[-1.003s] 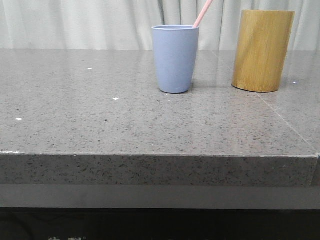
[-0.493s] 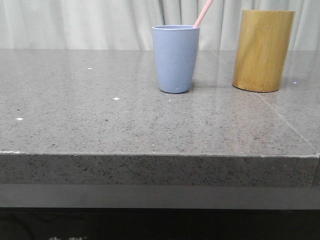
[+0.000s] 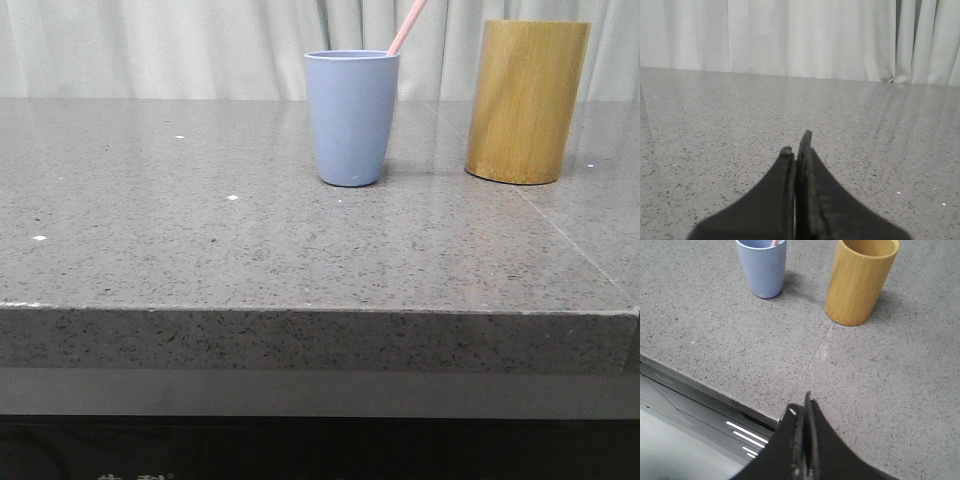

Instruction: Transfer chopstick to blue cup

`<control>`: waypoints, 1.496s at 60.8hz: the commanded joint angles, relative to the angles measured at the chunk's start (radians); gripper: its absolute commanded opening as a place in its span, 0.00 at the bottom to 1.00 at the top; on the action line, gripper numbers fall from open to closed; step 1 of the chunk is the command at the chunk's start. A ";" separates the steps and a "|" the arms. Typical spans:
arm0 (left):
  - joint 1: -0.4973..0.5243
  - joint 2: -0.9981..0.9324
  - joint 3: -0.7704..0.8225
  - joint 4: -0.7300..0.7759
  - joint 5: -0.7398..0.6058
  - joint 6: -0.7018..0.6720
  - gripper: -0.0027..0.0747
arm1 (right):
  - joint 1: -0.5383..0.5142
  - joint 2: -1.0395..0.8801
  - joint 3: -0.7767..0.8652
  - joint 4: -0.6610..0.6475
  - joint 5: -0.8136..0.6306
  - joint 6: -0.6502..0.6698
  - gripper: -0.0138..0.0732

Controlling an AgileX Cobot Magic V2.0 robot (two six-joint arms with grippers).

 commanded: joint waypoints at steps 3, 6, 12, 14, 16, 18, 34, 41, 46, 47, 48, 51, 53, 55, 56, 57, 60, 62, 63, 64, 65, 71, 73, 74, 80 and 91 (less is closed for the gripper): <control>-0.002 -0.024 0.011 -0.009 -0.078 -0.002 0.01 | -0.028 -0.022 0.031 -0.003 -0.156 -0.002 0.02; -0.002 -0.024 0.011 -0.009 -0.078 -0.002 0.01 | -0.052 -0.057 0.091 -0.003 -0.250 -0.002 0.02; -0.002 -0.024 0.011 -0.009 -0.078 -0.002 0.01 | -0.096 -0.140 0.255 -0.003 -0.470 -0.002 0.02; -0.002 -0.024 0.011 -0.009 -0.078 -0.002 0.01 | -0.106 -0.176 0.319 -0.003 -0.543 -0.002 0.02; -0.002 -0.024 0.011 -0.009 -0.078 -0.002 0.01 | -0.111 -0.205 0.370 -0.003 -0.599 -0.002 0.02; -0.002 -0.024 0.011 -0.009 -0.078 -0.002 0.01 | -0.118 -0.241 0.434 0.000 -0.666 -0.002 0.02; -0.002 -0.024 0.011 -0.009 -0.078 -0.002 0.01 | -0.144 -0.472 0.803 0.034 -0.960 -0.002 0.02; -0.002 -0.024 0.011 -0.009 -0.078 -0.002 0.01 | -0.153 -0.538 0.878 0.034 -0.965 -0.002 0.02; -0.002 -0.024 0.011 -0.009 -0.078 -0.002 0.01 | -0.161 -0.570 0.910 0.034 -0.977 -0.002 0.02; -0.002 -0.022 0.011 -0.009 -0.078 -0.002 0.01 | -0.162 -0.569 0.917 0.034 -0.990 -0.002 0.02; -0.002 -0.022 0.011 -0.009 -0.078 -0.002 0.01 | -0.162 -0.568 0.918 0.034 -0.990 -0.002 0.02; -0.002 -0.022 0.011 -0.009 -0.078 -0.002 0.01 | -0.164 -0.569 0.916 0.034 -0.979 -0.002 0.02; -0.002 -0.022 0.011 -0.009 -0.078 -0.002 0.01 | -0.164 -0.569 0.916 0.034 -0.979 -0.002 0.02; -0.002 -0.022 0.011 -0.009 -0.078 -0.002 0.01 | -0.164 -0.568 0.916 0.034 -0.979 -0.002 0.02; -0.002 -0.022 0.011 -0.009 -0.078 -0.002 0.01 | -0.164 -0.568 0.916 0.034 -0.979 -0.002 0.02; -0.002 -0.022 0.011 -0.009 -0.078 -0.002 0.01 | -0.164 -0.568 0.916 0.034 -0.979 -0.002 0.02; -0.002 -0.022 0.011 -0.009 -0.078 -0.002 0.01 | -0.164 -0.568 0.916 0.034 -0.979 -0.002 0.02; -0.002 -0.022 0.011 -0.009 -0.078 -0.002 0.01 | -0.164 -0.568 0.916 0.034 -0.979 -0.002 0.02; -0.002 -0.022 0.011 -0.009 -0.078 -0.002 0.01 | -0.164 -0.568 0.916 0.034 -0.979 -0.002 0.02; -0.002 -0.022 0.011 -0.009 -0.078 -0.002 0.01 | -0.164 -0.568 0.916 0.034 -0.979 -0.002 0.02; -0.002 -0.022 0.011 -0.009 -0.078 -0.002 0.01 | -0.164 -0.568 0.916 0.034 -0.979 -0.002 0.02; -0.002 -0.022 0.011 -0.009 -0.078 -0.002 0.01 | -0.164 -0.568 0.916 0.034 -0.979 -0.002 0.02; -0.002 -0.022 0.011 -0.009 -0.078 -0.002 0.01 | -0.164 -0.568 0.916 0.034 -0.979 -0.002 0.02; -0.002 -0.022 0.011 -0.009 -0.078 -0.002 0.01 | -0.164 -0.568 0.916 0.034 -0.979 -0.002 0.02; -0.002 -0.022 0.011 -0.009 -0.078 -0.002 0.01 | -0.164 -0.569 0.916 0.006 -0.990 0.015 0.02; -0.002 -0.022 0.011 -0.009 -0.078 -0.002 0.01 | -0.164 -0.569 0.916 -0.112 -1.031 0.184 0.02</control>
